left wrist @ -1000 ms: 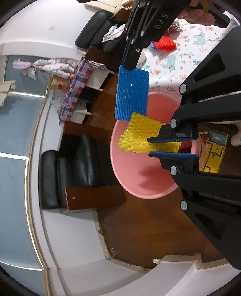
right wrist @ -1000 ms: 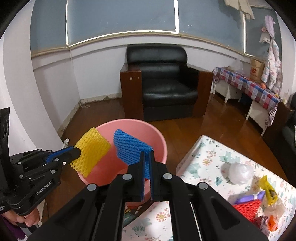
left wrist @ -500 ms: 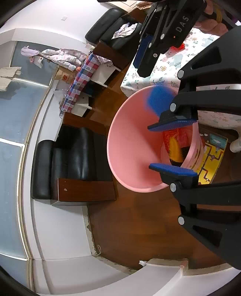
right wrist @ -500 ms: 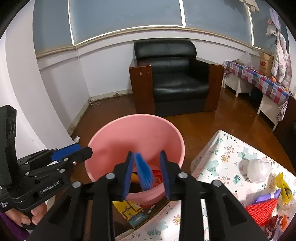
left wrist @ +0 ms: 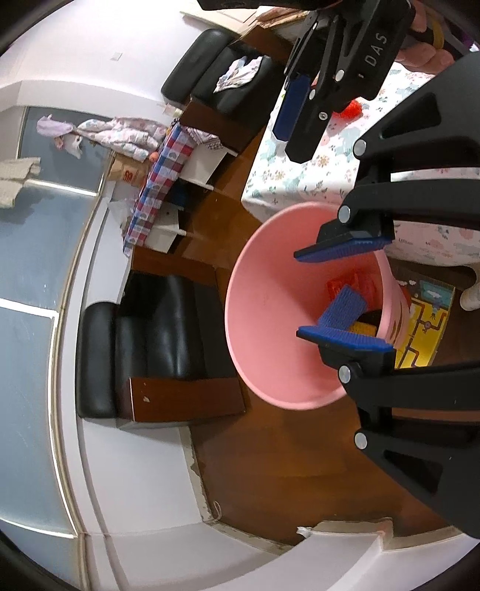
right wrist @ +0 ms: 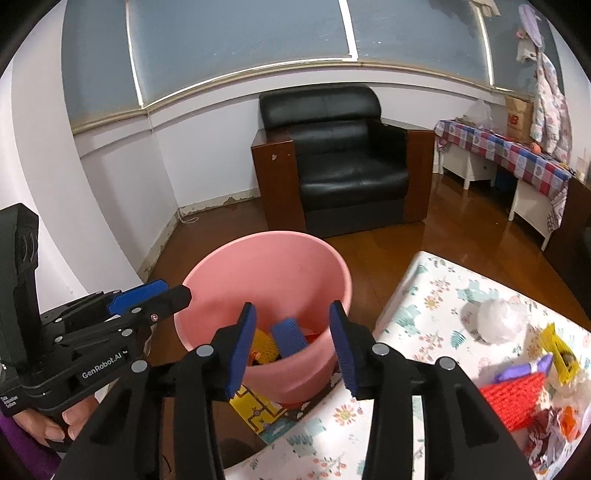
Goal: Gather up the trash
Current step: 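Return both tools to the table and grasp the red foam net with the left tool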
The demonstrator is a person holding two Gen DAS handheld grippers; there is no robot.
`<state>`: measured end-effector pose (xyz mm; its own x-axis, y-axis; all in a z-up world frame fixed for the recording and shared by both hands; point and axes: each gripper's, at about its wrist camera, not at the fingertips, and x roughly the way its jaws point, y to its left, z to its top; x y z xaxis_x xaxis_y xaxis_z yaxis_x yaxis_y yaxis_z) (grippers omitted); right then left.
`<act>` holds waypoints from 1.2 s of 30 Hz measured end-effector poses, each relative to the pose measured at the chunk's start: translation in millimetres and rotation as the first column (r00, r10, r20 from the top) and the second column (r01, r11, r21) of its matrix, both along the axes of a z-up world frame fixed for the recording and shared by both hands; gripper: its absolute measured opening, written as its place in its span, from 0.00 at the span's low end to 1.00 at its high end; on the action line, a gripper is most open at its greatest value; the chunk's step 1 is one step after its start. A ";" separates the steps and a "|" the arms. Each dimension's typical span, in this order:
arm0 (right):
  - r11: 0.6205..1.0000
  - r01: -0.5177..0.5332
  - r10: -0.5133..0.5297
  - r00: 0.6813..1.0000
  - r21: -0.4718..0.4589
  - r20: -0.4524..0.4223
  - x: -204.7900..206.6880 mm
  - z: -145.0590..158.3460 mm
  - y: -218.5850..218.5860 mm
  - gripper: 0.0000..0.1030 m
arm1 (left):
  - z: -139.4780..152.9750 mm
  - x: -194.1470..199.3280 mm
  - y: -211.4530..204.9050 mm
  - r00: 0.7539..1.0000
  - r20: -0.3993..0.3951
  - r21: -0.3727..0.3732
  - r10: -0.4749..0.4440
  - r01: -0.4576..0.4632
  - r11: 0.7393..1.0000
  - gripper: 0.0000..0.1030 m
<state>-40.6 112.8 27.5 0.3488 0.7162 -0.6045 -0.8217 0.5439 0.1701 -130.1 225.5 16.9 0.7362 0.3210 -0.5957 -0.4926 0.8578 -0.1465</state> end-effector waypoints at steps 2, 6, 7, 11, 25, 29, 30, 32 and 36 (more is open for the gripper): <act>1.000 0.018 -0.018 1.000 0.005 -0.009 1.2 0.1 -10.7 0.40 | 2.0 2.1 -6.4 1.000 0.003 0.008 -0.020 0.020 1.000 0.35; 0.998 0.061 -0.060 0.998 0.013 -0.027 5.6 1.1 -34.1 0.40 | 4.0 7.5 -21.6 0.998 0.005 0.013 -0.064 0.063 0.998 0.35; 0.997 0.073 -0.073 0.997 0.015 -0.032 6.3 0.9 -40.9 0.40 | 4.4 8.9 -25.6 0.997 0.005 0.016 -0.075 0.075 0.997 0.35; 0.991 0.133 -0.132 0.990 0.015 -0.043 12.9 -0.8 -74.5 0.40 | 4.7 18.7 -40.3 0.993 0.002 0.015 -0.121 0.121 0.992 0.35; 0.901 0.432 -0.428 0.901 0.040 -0.070 35.8 -12.7 -230.5 0.40 | -1.5 62.9 -105.9 0.948 -0.029 0.019 -0.316 0.317 0.948 0.35; 0.860 0.509 -0.503 0.857 0.033 -0.108 45.1 -22.8 -270.1 0.40 | -6.9 79.2 -127.1 0.926 -0.050 0.017 -0.374 0.375 0.927 0.35; 0.853 0.522 -0.515 0.849 0.032 -0.120 47.4 -25.9 -277.8 0.40 | -8.3 82.1 -131.8 0.920 -0.054 0.016 -0.388 0.389 0.921 0.35; 0.840 0.542 -0.534 0.834 0.024 -0.140 51.7 -33.3 -290.2 0.40 | -10.3 90.6 -143.2 0.907 -0.066 0.018 -0.416 0.418 0.908 0.35; 0.830 0.558 -0.549 0.818 0.004 -0.170 56.7 -47.9 -302.5 0.40 | -14.3 109.7 -164.9 0.871 -0.104 0.034 -0.479 0.485 0.874 0.35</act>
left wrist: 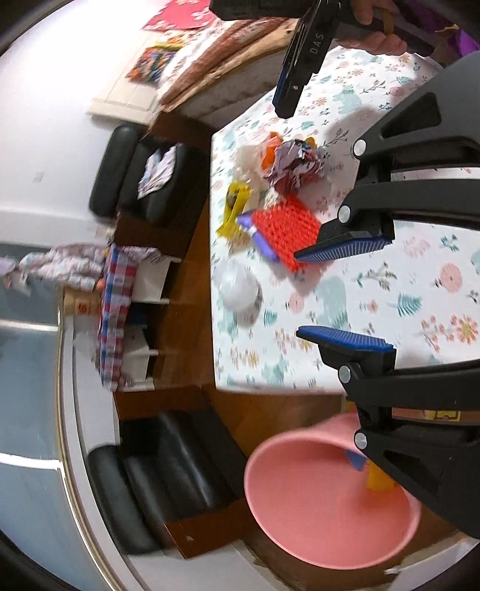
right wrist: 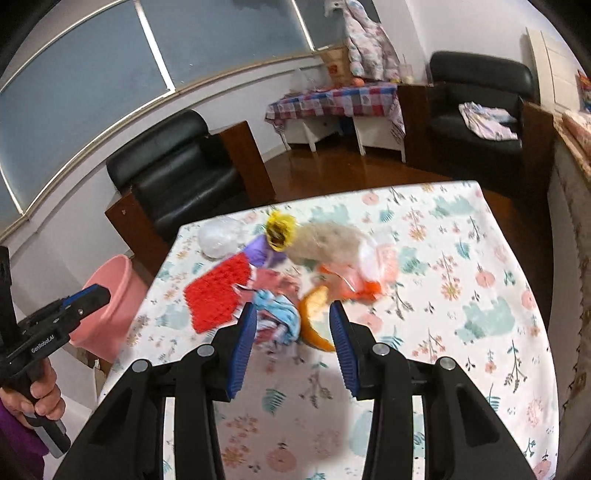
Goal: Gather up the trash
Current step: 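Return both tools to the table and grasp the red foam net with the left tool, then lift the red foam net with the left tool while the right tool grasps the bread crust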
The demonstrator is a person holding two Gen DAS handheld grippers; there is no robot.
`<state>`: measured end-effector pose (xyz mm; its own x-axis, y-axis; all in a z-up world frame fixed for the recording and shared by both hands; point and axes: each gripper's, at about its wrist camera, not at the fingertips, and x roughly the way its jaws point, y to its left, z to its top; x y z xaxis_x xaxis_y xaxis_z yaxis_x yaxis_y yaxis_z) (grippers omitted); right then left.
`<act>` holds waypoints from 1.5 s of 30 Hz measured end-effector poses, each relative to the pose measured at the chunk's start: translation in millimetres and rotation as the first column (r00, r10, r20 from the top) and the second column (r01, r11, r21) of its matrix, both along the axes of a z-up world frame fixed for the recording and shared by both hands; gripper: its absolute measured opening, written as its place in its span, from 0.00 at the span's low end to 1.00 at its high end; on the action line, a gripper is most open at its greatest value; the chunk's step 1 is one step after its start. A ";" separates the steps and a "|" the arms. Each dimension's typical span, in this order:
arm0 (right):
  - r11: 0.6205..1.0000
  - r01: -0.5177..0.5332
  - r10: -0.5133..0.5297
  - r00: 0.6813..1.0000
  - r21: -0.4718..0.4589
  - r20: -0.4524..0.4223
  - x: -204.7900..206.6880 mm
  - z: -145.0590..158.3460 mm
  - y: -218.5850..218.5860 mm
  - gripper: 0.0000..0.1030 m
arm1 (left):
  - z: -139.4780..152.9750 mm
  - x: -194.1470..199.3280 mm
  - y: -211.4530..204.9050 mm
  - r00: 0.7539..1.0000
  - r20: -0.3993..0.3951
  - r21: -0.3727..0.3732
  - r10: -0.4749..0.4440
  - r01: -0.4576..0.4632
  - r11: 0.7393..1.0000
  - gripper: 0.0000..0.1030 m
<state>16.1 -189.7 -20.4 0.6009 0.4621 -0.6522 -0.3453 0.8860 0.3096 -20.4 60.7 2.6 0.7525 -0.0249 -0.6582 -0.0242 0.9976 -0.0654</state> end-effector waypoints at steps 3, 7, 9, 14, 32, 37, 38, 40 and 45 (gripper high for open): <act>1.000 0.002 -0.002 1.000 -0.003 -0.025 1.3 -9.9 -5.0 0.40 | -6.2 13.8 -11.5 0.999 -0.025 0.009 -0.043 0.044 0.999 0.35; 1.000 -0.017 0.017 0.998 -0.008 -0.057 7.9 -20.6 -0.1 0.38 | -19.1 37.8 -23.1 0.994 -0.067 0.030 -0.091 0.093 0.995 0.35; 0.999 -0.032 0.030 0.997 -0.022 -0.069 10.5 -26.2 1.9 0.37 | -25.3 47.4 -25.3 0.990 -0.092 0.029 -0.106 0.109 0.994 0.35; 0.997 -0.063 0.059 0.994 -0.043 -0.094 16.5 -36.9 1.6 0.37 | -37.3 68.1 -27.8 0.984 -0.126 0.045 -0.128 0.135 0.990 0.35; 0.992 -0.114 0.105 0.984 -0.053 -0.146 29.5 -54.4 11.0 0.37 | -60.4 73.4 -35.1 0.968 -0.148 0.042 -0.203 0.212 0.976 0.12; 0.989 -0.134 0.125 0.984 -0.065 -0.129 31.4 -51.8 18.4 0.37 | -50.3 58.8 -34.4 0.973 -0.125 0.019 -0.195 0.199 0.980 0.10; 0.988 -0.138 0.129 0.984 -0.070 -0.124 32.0 -51.2 20.0 0.37 | -48.4 56.0 -33.4 0.974 -0.122 0.015 -0.193 0.196 0.980 0.10; 0.986 -0.147 0.137 0.984 -0.081 -0.117 34.5 -50.5 25.0 0.32 | -44.7 49.2 -31.8 0.976 -0.114 0.007 -0.187 0.189 0.982 0.10; 0.988 -0.144 0.133 0.980 -0.063 -0.146 39.3 -55.0 27.6 0.14 | -34.7 35.5 -24.2 0.984 -0.093 -0.012 -0.151 0.150 0.989 0.10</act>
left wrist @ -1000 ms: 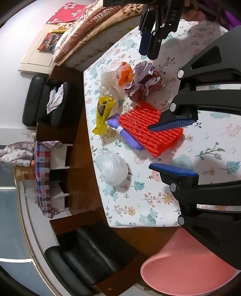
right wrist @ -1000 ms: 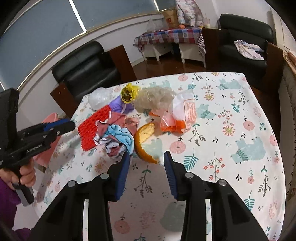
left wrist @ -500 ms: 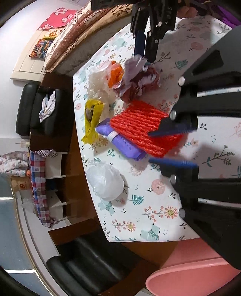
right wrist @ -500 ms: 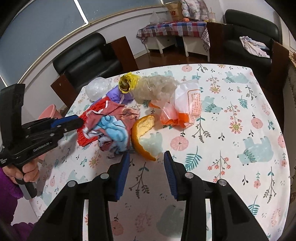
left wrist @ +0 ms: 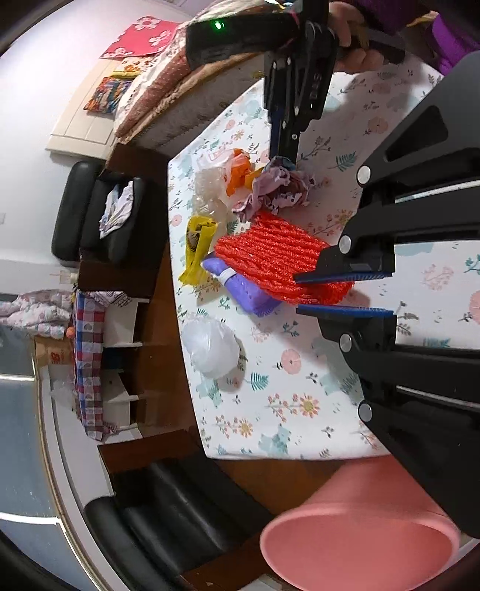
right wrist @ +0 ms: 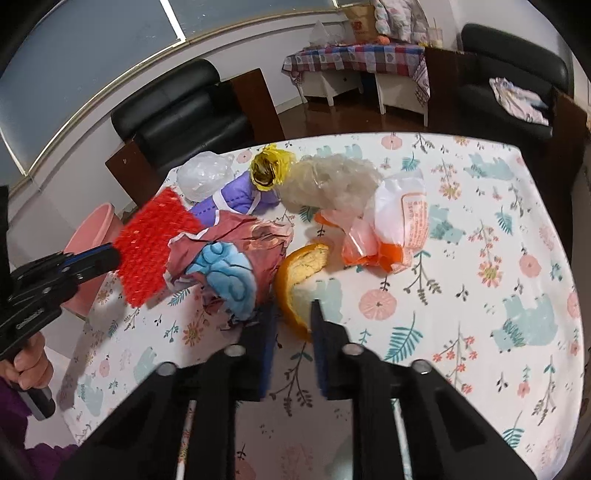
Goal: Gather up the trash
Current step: 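Lift the red foam net with the left tool while the right tool grasps the bread crust, then drop red net in pink bucket with left tool while right tool drops bread crust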
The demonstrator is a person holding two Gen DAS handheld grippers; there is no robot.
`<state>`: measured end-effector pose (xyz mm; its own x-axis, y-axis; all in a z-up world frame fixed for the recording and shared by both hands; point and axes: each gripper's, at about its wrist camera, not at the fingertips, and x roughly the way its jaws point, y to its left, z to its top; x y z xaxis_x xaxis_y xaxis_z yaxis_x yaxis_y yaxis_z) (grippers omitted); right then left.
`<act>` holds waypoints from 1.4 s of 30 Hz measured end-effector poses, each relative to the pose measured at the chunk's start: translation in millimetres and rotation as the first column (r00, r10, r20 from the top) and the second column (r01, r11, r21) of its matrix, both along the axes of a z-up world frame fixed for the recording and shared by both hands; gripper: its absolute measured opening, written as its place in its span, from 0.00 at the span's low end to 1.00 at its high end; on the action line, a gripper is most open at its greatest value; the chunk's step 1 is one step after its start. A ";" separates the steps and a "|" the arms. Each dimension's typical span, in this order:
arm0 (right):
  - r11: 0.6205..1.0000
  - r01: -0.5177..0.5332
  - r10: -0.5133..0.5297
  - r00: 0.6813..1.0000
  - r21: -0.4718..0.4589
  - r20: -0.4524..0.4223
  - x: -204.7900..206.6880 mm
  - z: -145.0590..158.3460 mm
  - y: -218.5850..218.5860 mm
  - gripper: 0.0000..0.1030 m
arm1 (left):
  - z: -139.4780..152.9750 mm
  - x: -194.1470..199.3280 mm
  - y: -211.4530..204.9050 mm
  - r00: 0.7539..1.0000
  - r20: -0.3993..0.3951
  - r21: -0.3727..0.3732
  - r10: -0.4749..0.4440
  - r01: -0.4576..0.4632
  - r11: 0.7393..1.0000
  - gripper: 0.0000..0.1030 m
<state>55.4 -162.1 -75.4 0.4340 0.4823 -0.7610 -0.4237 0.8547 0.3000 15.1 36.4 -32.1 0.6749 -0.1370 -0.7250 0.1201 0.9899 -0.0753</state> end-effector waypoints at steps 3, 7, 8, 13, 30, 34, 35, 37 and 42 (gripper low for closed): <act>1.000 0.012 -0.012 1.000 0.023 -0.012 -2.8 -0.2 -2.6 0.09 | 4.0 -6.8 4.6 1.000 0.010 -0.004 0.018 -0.018 1.000 0.10; 0.999 0.027 -0.027 1.000 0.040 -0.006 -12.2 4.2 -8.5 0.05 | 7.3 -13.1 7.7 0.999 0.020 -0.008 0.035 -0.035 0.999 0.10; 0.999 0.032 -0.032 0.999 0.044 -0.004 -14.4 5.6 -11.0 0.05 | 8.5 -15.0 8.4 0.999 0.025 -0.010 0.039 -0.039 0.999 0.10; 0.995 0.062 -0.063 0.998 0.073 0.010 -25.7 15.9 -21.0 0.05 | 14.4 -21.7 12.1 0.997 0.045 -0.022 0.060 -0.059 0.998 0.10; 0.993 0.001 -0.020 0.987 0.122 0.157 -61.3 78.6 -5.0 0.05 | 32.2 -56.6 39.8 0.980 0.108 -0.074 0.165 -0.157 0.985 0.10; 0.992 -0.043 0.022 0.984 0.117 0.179 -63.6 87.0 15.6 0.05 | 37.3 -67.6 53.3 0.971 0.125 -0.080 0.203 -0.194 0.978 0.10; 0.992 -0.057 0.035 0.982 0.115 0.185 -64.8 89.6 22.9 0.05 | 38.9 -70.5 57.1 0.969 0.130 -0.082 0.213 -0.203 0.976 0.10; 0.990 -0.089 0.065 0.978 0.113 0.198 -66.0 94.7 36.8 0.05 | 41.6 -77.0 66.6 0.961 0.140 -0.087 0.238 -0.227 0.970 0.10; 0.981 -0.160 0.131 0.965 0.114 0.227 -69.9 106.3 69.9 0.05 | 47.9 -93.4 90.5 0.939 0.161 -0.101 0.304 -0.291 0.952 0.10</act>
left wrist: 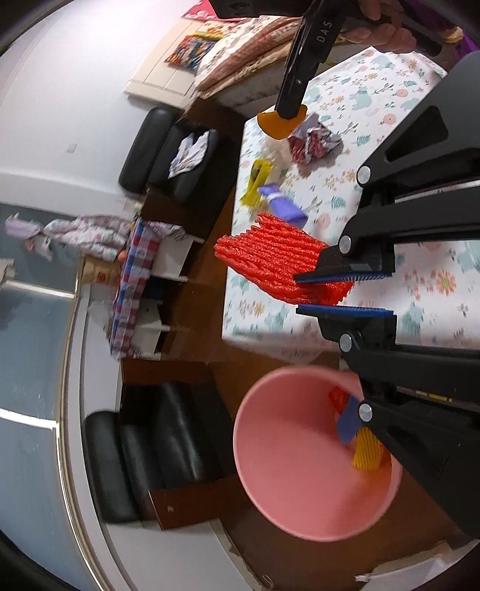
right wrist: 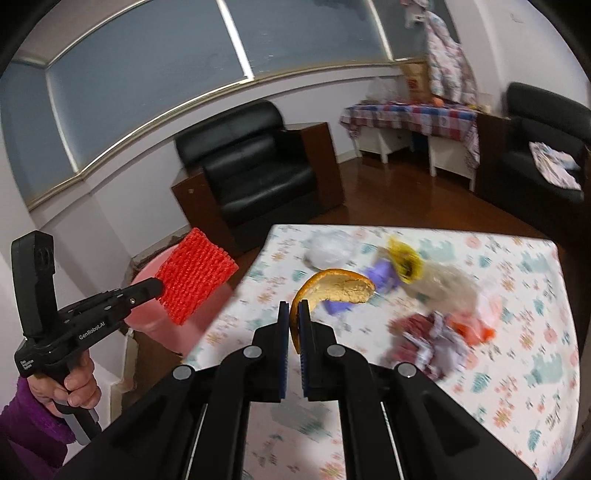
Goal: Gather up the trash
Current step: 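Drop red net in pink bucket with left tool while right tool drops bread crust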
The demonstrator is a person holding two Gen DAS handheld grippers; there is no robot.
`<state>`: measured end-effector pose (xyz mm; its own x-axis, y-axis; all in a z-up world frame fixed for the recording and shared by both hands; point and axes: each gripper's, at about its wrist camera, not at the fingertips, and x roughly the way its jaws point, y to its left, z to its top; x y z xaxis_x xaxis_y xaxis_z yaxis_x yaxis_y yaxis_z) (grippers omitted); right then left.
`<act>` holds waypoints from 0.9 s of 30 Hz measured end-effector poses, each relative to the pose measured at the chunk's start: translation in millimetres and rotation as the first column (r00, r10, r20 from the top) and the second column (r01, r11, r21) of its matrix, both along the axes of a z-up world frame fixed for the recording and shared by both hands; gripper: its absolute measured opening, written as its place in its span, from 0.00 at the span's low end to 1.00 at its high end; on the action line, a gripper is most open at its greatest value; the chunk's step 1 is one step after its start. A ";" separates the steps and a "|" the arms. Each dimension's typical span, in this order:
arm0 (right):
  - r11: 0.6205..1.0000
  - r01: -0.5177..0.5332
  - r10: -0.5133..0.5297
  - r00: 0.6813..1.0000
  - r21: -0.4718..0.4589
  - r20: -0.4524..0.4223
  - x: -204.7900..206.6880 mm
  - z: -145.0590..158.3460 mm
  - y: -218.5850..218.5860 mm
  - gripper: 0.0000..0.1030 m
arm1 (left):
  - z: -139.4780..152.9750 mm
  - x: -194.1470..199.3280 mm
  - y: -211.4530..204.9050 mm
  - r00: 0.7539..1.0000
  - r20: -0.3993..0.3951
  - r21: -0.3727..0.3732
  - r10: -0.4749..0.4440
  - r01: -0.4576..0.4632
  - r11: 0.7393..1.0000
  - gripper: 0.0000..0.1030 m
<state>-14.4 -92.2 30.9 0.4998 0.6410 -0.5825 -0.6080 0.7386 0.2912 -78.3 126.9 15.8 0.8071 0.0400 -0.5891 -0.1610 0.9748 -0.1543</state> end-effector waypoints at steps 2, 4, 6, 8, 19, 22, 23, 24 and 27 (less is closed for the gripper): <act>1.000 -0.029 0.029 1.000 0.001 0.012 -2.0 4.0 13.8 0.05 | 2.6 -8.5 10.6 0.999 0.010 0.000 0.035 -0.035 0.999 0.10; 0.998 -0.058 0.058 0.998 -0.001 0.024 -4.4 7.1 28.5 0.05 | 4.9 -16.3 21.1 0.997 0.018 0.005 0.072 -0.072 0.997 0.10; 0.996 -0.090 0.090 0.995 -0.002 0.035 -6.0 10.0 44.7 0.05 | 6.5 -23.4 30.6 0.994 0.023 0.009 0.104 -0.104 0.995 0.10; 0.993 -0.121 0.122 0.992 -0.003 0.041 -7.4 12.7 61.6 0.05 | 7.6 -30.0 40.0 0.991 0.027 0.009 0.134 -0.135 0.991 0.10; 0.955 -0.296 0.295 0.954 0.004 0.046 -18.9 16.7 144.8 0.05 | 5.6 -59.0 84.9 0.956 0.023 0.014 0.291 -0.291 0.957 0.10; 0.940 -0.340 0.340 0.940 -0.005 0.039 -22.3 12.9 168.3 0.05 | 2.5 -61.7 91.7 0.948 0.011 0.020 0.318 -0.318 0.948 0.10; 0.937 -0.350 0.350 0.936 -0.005 0.035 -23.2 12.0 173.8 0.05 | 0.7 -62.4 94.7 0.945 0.005 0.020 0.327 -0.327 0.945 0.10; 0.932 -0.364 0.364 0.931 -0.006 0.032 -24.3 10.6 181.2 0.05 | 0.2 -63.4 96.8 0.943 0.001 0.020 0.332 -0.332 0.943 0.10; 0.919 -0.393 0.393 0.919 -0.008 0.021 -27.0 6.1 196.6 0.05 | -4.0 -62.3 102.3 0.937 -0.015 0.022 0.349 -0.349 0.937 0.10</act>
<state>-41.5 104.5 37.0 0.2206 0.7867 -0.5765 -0.8558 0.4396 0.2725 -140.6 229.2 11.9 0.7295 0.3283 -0.6001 -0.4941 0.8596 -0.1304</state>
